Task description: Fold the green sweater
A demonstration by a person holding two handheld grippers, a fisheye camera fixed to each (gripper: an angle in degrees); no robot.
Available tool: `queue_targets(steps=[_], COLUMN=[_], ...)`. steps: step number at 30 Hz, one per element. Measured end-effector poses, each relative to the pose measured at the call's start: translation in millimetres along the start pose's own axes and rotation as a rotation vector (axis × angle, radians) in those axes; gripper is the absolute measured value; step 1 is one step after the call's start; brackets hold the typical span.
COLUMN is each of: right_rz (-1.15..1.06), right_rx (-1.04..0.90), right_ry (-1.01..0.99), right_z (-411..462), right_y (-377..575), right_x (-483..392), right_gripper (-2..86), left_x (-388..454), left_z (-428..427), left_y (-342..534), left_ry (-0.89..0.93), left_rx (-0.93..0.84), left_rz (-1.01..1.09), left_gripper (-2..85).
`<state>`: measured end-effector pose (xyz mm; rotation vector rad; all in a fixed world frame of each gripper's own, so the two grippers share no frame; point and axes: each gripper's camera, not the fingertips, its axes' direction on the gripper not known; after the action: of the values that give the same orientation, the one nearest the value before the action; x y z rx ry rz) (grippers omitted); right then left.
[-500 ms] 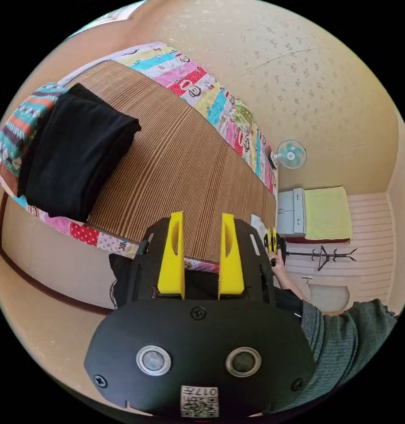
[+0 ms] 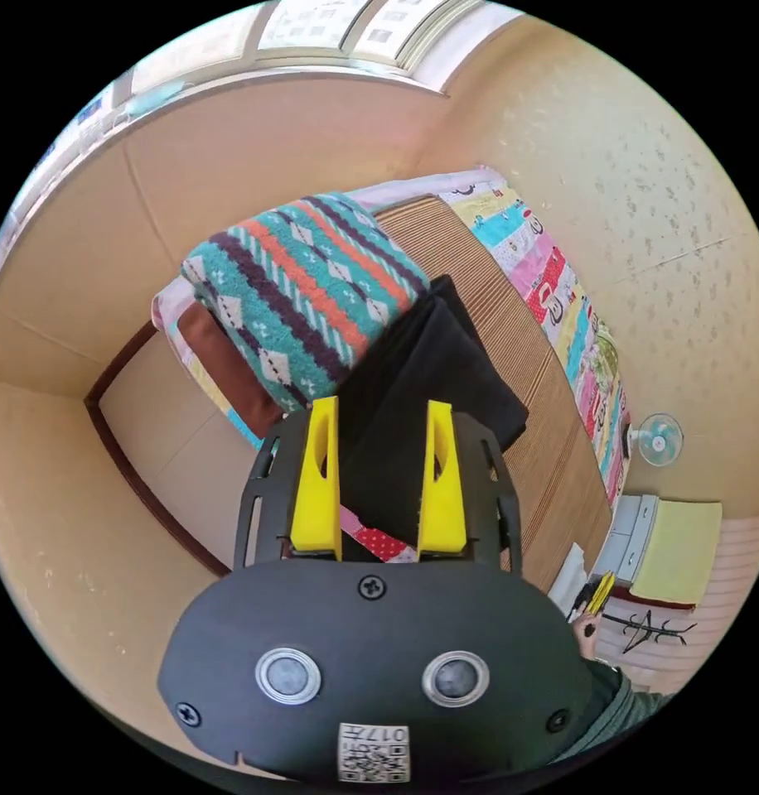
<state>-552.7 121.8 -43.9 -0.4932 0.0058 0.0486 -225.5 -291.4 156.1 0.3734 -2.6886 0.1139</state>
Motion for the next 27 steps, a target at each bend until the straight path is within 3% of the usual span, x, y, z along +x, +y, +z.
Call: queue_targets(steps=[3, 5, 10, 11, 13, 15, 17, 19, 21, 23, 27], right_rz=[-0.038, -0.065, -0.13, -0.136, -0.134, -0.125, -0.139, -0.154, -0.163, -0.162, -0.192], right_rx=[0.032, 0.116, 0.3, 0.318, 0.315, 0.306, 0.286, 0.245, 0.188, 0.105, -0.048], right_ry=[0.026, 0.05, 0.026, 0.046, 0.079, 0.089, 0.046, 0.004, -0.012, 0.006, 0.061], right_z=[-23.7, -57.4, -118.6, -126.6, -131.7, -130.9, -121.7, -111.1, -100.0, -87.4, -65.3], right_y=[21.8, 41.0, 82.7, 89.2, 93.3, 94.2, 92.5, 88.9, 85.4, 81.9, 77.5], right_x=[-3.3, -7.5, -10.0, -7.4, 0.1, 10.9, 26.8, 38.5, 49.6, 64.3, 79.8], right_gripper=[2.2, 2.2, 2.2, 2.2, 2.2, 2.2, 2.3, 2.4, 2.4, 2.6, 3.0], left_x=[-34.7, -31.3, 54.7, 59.3, 77.4, 82.3, 67.4, 12.5, -28.4, -49.1, -17.3], left_z=[14.5, 33.0, 90.4, 103.0, 131.7, 141.7, 125.6, 74.2, 20.0, -32.2, -139.7], left_y=[-34.0, -47.8, -62.7, -64.9, -66.6, -70.0, -81.9, -101.1, -103.3, -99.9, -59.5], left_ry=[-0.028, -0.064, -0.247, -0.263, -0.542, -0.581, -0.48, -0.123, 0.199, 0.35, 0.564], left_rx=[0.056, 0.029, -0.064, -0.11, -0.168, -0.25, -0.291, -0.259, -0.132, -0.045, 0.099], left_rz=[-0.208, -0.212, 0.221, 0.253, 0.313, 0.372, 0.349, 0.178, 0.142, 0.198, 0.544], left_gripper=[20.1, 19.7, 17.5, 16.8, 12.2, 8.9, 6.4, 5.3, 4.6, 3.6, 0.3])
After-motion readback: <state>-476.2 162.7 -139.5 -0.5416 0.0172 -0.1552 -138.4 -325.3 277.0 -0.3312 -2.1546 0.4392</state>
